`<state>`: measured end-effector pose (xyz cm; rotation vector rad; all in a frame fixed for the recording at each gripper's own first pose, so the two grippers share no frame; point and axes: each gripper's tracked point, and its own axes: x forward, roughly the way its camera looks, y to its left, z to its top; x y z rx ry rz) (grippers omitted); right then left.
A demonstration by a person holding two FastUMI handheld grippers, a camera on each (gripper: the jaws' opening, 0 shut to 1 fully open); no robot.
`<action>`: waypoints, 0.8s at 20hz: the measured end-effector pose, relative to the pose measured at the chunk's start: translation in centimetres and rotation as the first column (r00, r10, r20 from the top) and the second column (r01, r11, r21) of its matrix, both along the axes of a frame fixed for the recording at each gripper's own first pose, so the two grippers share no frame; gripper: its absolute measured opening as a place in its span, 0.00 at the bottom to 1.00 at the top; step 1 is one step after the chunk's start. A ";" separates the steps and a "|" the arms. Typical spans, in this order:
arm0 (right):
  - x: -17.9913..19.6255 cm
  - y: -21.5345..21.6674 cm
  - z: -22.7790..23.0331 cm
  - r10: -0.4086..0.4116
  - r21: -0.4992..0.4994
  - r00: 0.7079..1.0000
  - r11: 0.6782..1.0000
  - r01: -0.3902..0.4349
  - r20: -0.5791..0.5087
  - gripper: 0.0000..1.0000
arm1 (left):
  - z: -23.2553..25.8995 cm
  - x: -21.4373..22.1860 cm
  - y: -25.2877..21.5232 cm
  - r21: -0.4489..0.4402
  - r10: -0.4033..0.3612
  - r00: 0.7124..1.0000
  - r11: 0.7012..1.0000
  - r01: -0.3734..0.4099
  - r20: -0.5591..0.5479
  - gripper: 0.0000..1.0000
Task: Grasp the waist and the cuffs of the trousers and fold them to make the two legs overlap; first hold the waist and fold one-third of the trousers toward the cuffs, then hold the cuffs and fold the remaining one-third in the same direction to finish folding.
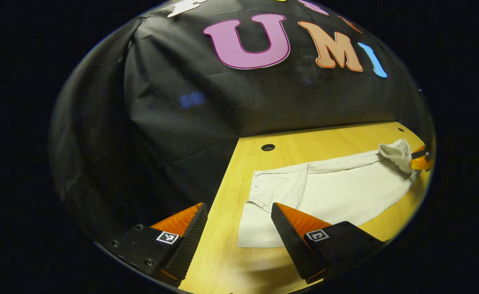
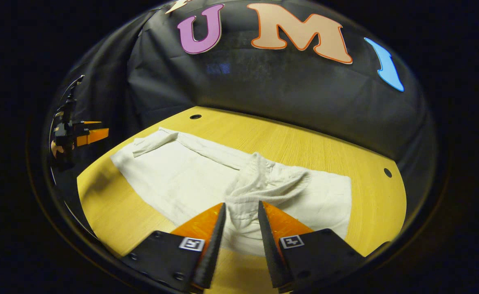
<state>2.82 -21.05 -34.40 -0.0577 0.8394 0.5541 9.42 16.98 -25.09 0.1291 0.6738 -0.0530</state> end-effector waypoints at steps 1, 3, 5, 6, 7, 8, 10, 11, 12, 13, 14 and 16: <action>0.8 -0.8 0.6 -0.009 0.003 1.000 1.000 0.009 0.007 0.62 | -0.4 -0.1 -0.2 -0.015 -0.004 1.000 1.000 0.004 -0.008 0.96; 1.1 -1.8 1.3 -0.035 0.011 0.999 0.999 0.035 0.017 0.99 | -1.6 -0.2 -0.5 -0.060 -0.017 0.999 0.998 0.015 -0.027 0.96; 0.7 -1.5 1.9 -0.058 0.011 0.998 0.998 0.058 0.023 0.98 | -2.8 -0.5 -0.6 -0.102 -0.030 0.998 0.994 0.024 -0.056 0.96; 0.6 -1.5 2.1 -0.068 0.005 0.997 0.998 0.067 0.027 0.98 | -3.5 -0.6 -0.7 -0.126 -0.034 0.997 0.992 0.025 -0.073 0.97; 0.5 -1.7 2.3 -0.074 -0.001 0.997 0.997 0.074 0.031 0.98 | -4.4 -0.5 -1.0 -0.147 -0.036 0.996 0.989 0.023 -0.087 0.97; 0.4 -1.9 2.5 -0.078 -0.010 0.996 0.997 0.078 0.035 0.98 | -5.2 -0.2 -1.4 -0.168 -0.037 0.994 0.986 0.019 -0.102 0.97; 0.0 -2.2 2.8 -0.085 -0.029 0.996 0.996 0.086 0.039 0.98 | -6.9 0.2 -2.2 -0.198 -0.033 0.990 0.980 0.005 -0.134 0.97; -0.2 -2.5 2.9 -0.089 -0.037 0.995 0.995 0.090 0.041 0.98 | -7.6 0.1 -2.2 -0.206 -0.032 0.988 0.979 0.001 -0.149 0.97; -0.3 -2.7 3.0 -0.093 -0.044 0.995 0.995 0.095 0.043 0.98 | -8.2 0.0 -2.4 -0.217 -0.033 0.986 0.976 -0.003 -0.162 0.97; -0.4 -2.8 3.2 -0.097 -0.048 0.994 0.994 0.099 0.044 0.98 | -8.7 -0.1 -2.4 -0.225 -0.033 0.984 0.974 -0.007 -0.175 0.98; -0.5 -2.9 3.3 -0.100 -0.051 0.994 0.993 0.102 0.046 0.98 | -9.1 0.0 -2.5 -0.236 -0.031 0.982 0.972 -0.014 -0.184 0.97; -0.6 -3.1 3.5 -0.108 -0.056 0.993 0.992 0.111 0.048 0.98 | -10.0 -0.2 -2.8 -0.256 -0.027 0.978 0.966 -0.028 -0.209 0.96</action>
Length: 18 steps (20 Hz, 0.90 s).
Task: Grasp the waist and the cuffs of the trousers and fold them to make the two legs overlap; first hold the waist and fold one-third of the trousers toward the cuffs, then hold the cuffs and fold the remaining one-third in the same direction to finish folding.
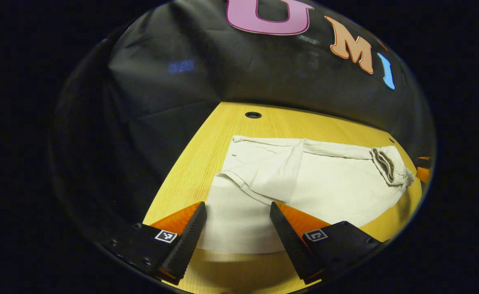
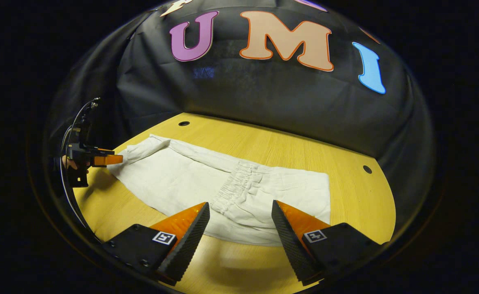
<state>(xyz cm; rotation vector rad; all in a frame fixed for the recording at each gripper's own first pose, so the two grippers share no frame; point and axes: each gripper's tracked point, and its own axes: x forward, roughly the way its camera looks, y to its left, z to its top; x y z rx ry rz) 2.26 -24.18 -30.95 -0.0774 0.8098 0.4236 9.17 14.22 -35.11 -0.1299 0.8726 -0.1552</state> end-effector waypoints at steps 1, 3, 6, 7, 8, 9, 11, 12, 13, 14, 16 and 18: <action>0.0 -0.1 0.1 -0.005 0.000 1.000 1.000 0.005 0.000 0.98 | -0.4 -0.3 -0.1 -0.006 0.005 1.000 1.000 -0.005 -0.022 0.97; 0.0 -0.2 0.3 -0.013 0.001 1.000 1.000 0.013 0.001 0.98 | -0.6 0.1 -0.3 -0.008 0.004 1.000 1.000 -0.004 -0.006 0.97; 0.1 -0.4 0.3 -0.021 -0.002 1.000 1.000 0.021 -0.002 0.98 | -0.7 -0.2 -0.5 0.004 -0.019 0.999 1.000 0.019 -0.028 0.96; 0.1 -0.5 0.3 -0.021 -0.004 1.000 1.000 0.021 -0.001 0.98 | -0.8 0.0 -0.6 0.005 -0.031 0.999 0.999 0.031 -0.031 0.96; 0.0 -0.6 0.3 -0.021 -0.007 1.000 1.000 0.021 -0.001 0.98 | -1.0 0.0 -1.0 -0.010 -0.051 0.998 0.999 0.050 -0.036 0.95; 0.0 -0.6 0.3 -0.019 -0.011 1.000 1.000 0.019 -0.001 0.98 | -0.2 -0.2 -2.0 -0.045 -0.081 0.996 0.996 0.080 -0.027 0.85; -0.2 -0.8 0.3 -0.014 -0.020 1.000 1.000 0.014 -0.001 0.98 | 0.2 -0.6 -4.8 -0.139 -0.132 0.991 0.982 0.126 -0.030 0.54; -0.4 -0.9 0.4 -0.013 -0.025 1.000 1.000 0.013 -0.001 0.98 | 0.4 -0.7 -5.7 -0.166 -0.148 0.988 0.976 0.141 -0.032 0.52; -0.3 -0.9 0.5 -0.013 -0.027 1.000 1.000 0.013 0.000 0.98 | 0.3 -0.7 -6.2 -0.177 -0.157 0.987 0.973 0.148 -0.036 0.57; -0.3 -0.9 0.6 -0.013 -0.027 1.000 1.000 0.013 0.000 0.98 | 0.3 -0.7 -6.6 -0.195 -0.156 0.987 0.970 0.145 -0.041 0.57; -0.6 -1.2 0.7 -0.003 -0.039 1.000 0.999 0.003 0.002 0.98 | -0.3 0.5 -6.6 -0.218 -0.063 0.998 0.974 0.057 -0.018 0.08; -0.4 -1.8 1.1 0.003 -0.042 1.000 0.999 -0.003 0.013 0.98 | -0.1 -0.3 -6.5 -0.231 -0.043 0.999 0.972 0.036 -0.023 0.06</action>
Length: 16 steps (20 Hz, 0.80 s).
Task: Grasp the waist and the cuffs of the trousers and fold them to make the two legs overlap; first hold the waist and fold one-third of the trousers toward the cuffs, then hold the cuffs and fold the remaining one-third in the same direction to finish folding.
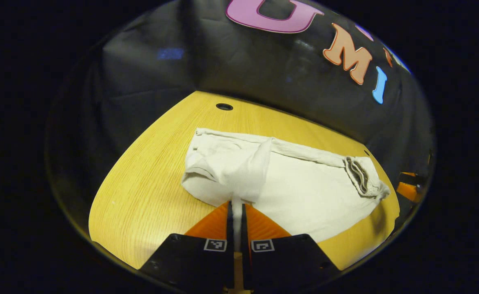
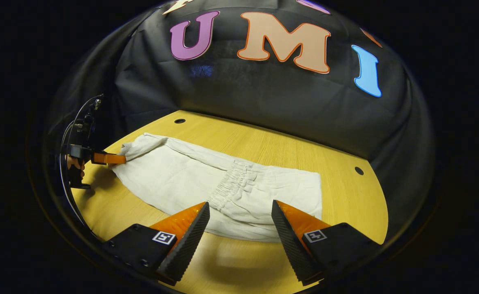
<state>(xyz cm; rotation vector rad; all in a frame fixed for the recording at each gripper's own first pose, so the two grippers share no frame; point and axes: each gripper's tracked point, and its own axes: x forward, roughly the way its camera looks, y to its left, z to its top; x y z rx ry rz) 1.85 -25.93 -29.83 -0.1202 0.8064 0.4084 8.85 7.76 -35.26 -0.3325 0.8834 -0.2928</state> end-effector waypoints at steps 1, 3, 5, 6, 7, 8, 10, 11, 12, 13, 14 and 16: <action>0.2 -0.3 0.2 0.000 0.003 1.000 1.000 0.000 0.000 0.98 | -0.1 0.3 0.1 -0.006 0.003 1.000 1.000 -0.003 0.008 0.05; 0.6 -0.8 0.4 -0.009 0.008 1.000 1.000 0.009 0.007 0.98 | -0.1 0.3 0.0 0.006 -0.005 1.000 1.000 0.005 0.006 0.00; 0.9 -1.4 0.8 -0.029 0.026 1.000 0.999 0.029 0.006 0.98 | 0.0 0.3 0.1 0.051 -0.011 1.000 0.999 0.011 -0.004 0.00; 1.1 -1.4 1.2 -0.035 0.037 0.999 0.999 0.035 0.010 0.98 | 0.6 0.7 -0.1 0.062 -0.012 1.000 0.998 0.011 0.015 0.00; 1.3 -1.7 1.6 -0.038 0.041 0.999 0.998 0.037 0.023 0.98 | 1.6 1.3 -0.4 0.064 -0.013 0.999 0.998 0.010 0.052 0.00; 1.5 -2.0 2.0 -0.039 0.045 0.999 0.998 0.037 0.038 0.98 | 2.5 1.9 -0.7 0.070 -0.019 0.996 0.997 0.013 0.086 0.00; 1.7 -2.4 2.5 -0.027 0.059 0.998 0.998 0.024 0.049 0.98 | 4.5 2.7 -1.2 0.086 -0.027 0.992 0.996 0.016 0.123 0.00; 1.7 -2.8 2.7 -0.018 0.062 0.999 0.998 0.015 0.051 0.98 | 5.5 3.2 -1.6 0.086 -0.021 0.990 0.996 0.009 0.142 0.00; 1.9 -3.3 3.0 -0.015 0.065 0.998 0.998 0.011 0.057 0.98 | 6.5 3.6 -2.0 0.080 -0.014 0.988 0.997 0.001 0.155 0.00; 2.0 -3.8 3.3 -0.019 0.074 0.998 0.997 0.014 0.064 0.98 | 7.5 3.9 -2.7 0.077 -0.011 0.986 0.997 -0.002 0.167 0.00; 2.1 -4.4 3.5 -0.024 0.087 0.997 0.996 0.019 0.067 0.98 | 8.4 4.1 -3.2 0.080 -0.011 0.984 0.997 -0.003 0.177 0.00; 2.2 -5.4 3.6 -0.033 0.106 0.997 0.994 0.026 0.070 0.98 | 10.0 4.7 -4.5 0.091 -0.018 0.979 0.996 0.000 0.204 0.00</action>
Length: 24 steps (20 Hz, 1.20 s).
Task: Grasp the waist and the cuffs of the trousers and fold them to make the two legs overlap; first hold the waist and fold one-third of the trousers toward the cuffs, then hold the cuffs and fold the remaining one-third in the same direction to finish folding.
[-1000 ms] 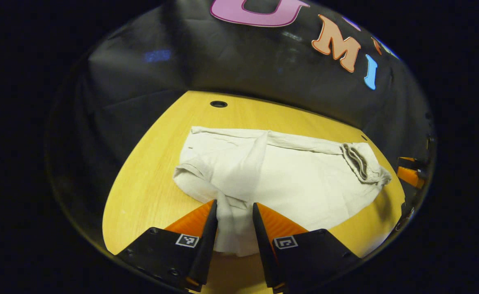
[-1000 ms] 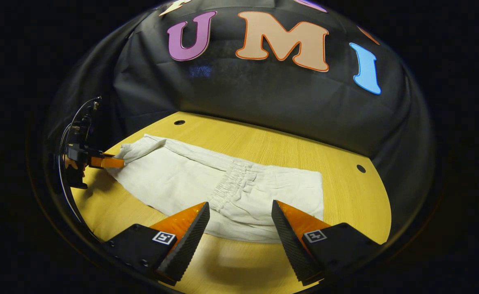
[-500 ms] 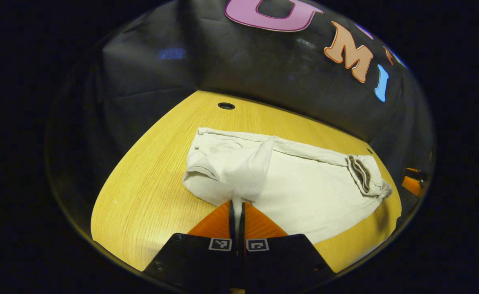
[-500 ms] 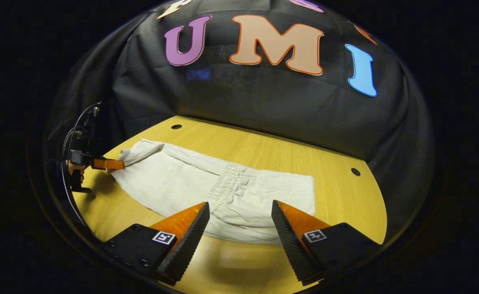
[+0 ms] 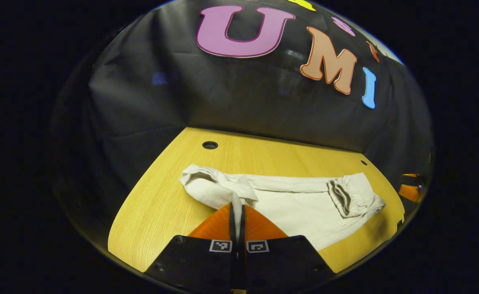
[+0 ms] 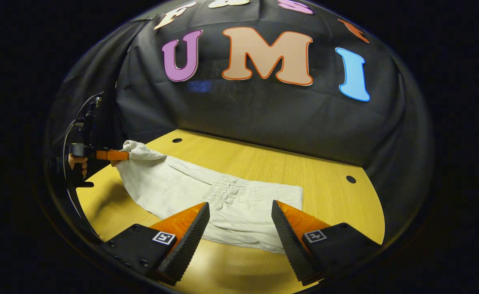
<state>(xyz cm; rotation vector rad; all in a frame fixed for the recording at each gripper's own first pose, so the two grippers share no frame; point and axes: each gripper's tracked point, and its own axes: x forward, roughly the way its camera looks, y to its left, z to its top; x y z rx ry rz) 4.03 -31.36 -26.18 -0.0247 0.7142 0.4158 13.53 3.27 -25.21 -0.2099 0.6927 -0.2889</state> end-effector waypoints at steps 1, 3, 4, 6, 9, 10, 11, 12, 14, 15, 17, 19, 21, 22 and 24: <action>0.1 -0.6 0.0 -0.003 0.004 1.000 1.000 0.003 0.001 0.98 | 0.8 0.1 -0.7 0.003 -0.003 1.000 1.000 0.003 0.012 0.00; 0.2 -1.9 0.3 -0.012 0.014 1.000 1.000 0.012 0.008 0.98 | 2.5 0.6 -2.3 0.000 -0.009 0.999 1.000 0.009 0.039 0.00; 0.3 -2.6 0.3 -0.018 0.018 1.000 1.000 0.018 0.010 0.98 | 3.4 0.8 -3.1 -0.003 -0.011 0.999 1.000 0.011 0.051 0.00; 0.2 -4.0 0.2 -0.028 0.023 1.000 0.999 0.028 0.009 0.98 | 4.9 1.3 -4.7 -0.008 -0.019 0.997 1.000 0.020 0.074 0.00; 0.3 -6.0 0.3 -0.044 0.032 0.999 0.999 0.044 0.012 0.98 | 7.1 1.9 -7.2 -0.007 -0.041 0.994 0.999 0.042 0.104 0.00; 0.3 -6.7 0.4 -0.051 0.036 0.999 0.998 0.051 0.015 0.98 | 7.8 2.2 -8.0 -0.006 -0.050 0.992 0.999 0.051 0.115 0.00; 0.4 -7.3 0.4 -0.058 0.039 0.998 0.998 0.058 0.016 0.98 | 8.4 2.4 -8.8 -0.003 -0.059 0.990 0.998 0.060 0.125 0.00; 0.3 -7.9 0.4 -0.065 0.042 0.998 0.997 0.064 0.015 0.98 | 9.1 2.5 -9.7 -0.001 -0.071 0.989 0.997 0.072 0.132 0.00; 0.1 -9.3 0.4 -0.079 0.045 0.997 0.996 0.078 0.016 0.98 | 10.2 2.8 -11.7 0.005 -0.099 0.983 0.995 0.099 0.152 0.00; 0.1 -9.9 0.4 -0.086 0.046 0.996 0.995 0.085 0.017 0.98 | 10.7 2.9 -12.8 0.009 -0.115 0.980 0.993 0.115 0.163 0.00; 0.0 -11.3 0.4 -0.102 0.047 0.995 0.994 0.101 0.018 0.98 | 11.6 3.0 -14.9 0.014 -0.146 0.973 0.989 0.146 0.176 0.00; -0.3 -12.8 0.4 -0.123 0.049 0.992 0.991 0.122 0.017 0.98 | 12.1 3.1 -17.3 0.013 -0.174 0.968 0.985 0.174 0.180 0.00; -0.7 -14.3 0.5 -0.140 0.048 0.990 0.989 0.139 0.017 0.98 | 12.3 3.1 -19.5 0.006 -0.197 0.963 0.980 0.200 0.183 0.00; -0.8 -15.1 0.5 -0.148 0.046 0.989 0.988 0.147 0.018 0.98 | 12.5 2.9 -20.5 0.003 -0.207 0.961 0.978 0.210 0.184 0.00; -1.2 -16.7 0.6 -0.165 0.040 0.986 0.986 0.164 0.016 0.98 | 12.9 2.8 -22.8 0.000 -0.231 0.954 0.972 0.235 0.191 0.00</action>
